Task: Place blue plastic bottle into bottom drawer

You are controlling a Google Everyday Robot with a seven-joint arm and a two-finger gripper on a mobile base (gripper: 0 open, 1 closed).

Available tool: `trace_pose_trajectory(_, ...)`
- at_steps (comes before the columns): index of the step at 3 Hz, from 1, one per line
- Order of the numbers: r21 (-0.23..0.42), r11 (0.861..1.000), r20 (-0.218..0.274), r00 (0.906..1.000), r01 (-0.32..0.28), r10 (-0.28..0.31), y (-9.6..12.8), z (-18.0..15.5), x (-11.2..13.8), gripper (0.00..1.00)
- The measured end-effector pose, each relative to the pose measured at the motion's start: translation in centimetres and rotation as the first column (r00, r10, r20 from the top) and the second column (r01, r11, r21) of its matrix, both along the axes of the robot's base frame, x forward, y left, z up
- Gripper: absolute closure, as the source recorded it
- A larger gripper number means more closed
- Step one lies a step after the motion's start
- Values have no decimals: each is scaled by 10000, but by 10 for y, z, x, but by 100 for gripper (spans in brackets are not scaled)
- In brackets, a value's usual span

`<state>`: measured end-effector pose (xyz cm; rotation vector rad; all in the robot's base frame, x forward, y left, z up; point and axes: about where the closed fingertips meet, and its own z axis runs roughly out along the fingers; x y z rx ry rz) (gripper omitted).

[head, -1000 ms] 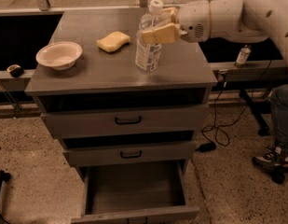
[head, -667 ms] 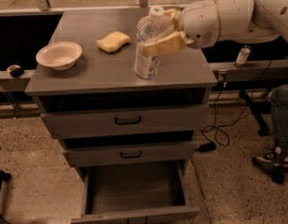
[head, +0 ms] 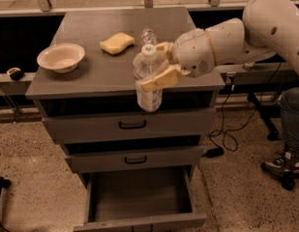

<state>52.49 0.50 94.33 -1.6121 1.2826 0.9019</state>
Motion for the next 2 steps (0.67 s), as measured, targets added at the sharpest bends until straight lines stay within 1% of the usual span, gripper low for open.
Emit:
trace_pose_trajectory(1,-61,10000,-16,10000,-17,17,0,2,-1,100)
trace_pose_trajectory(2,60,9994,-541,9979,353,-349,-5,-27,-5,100)
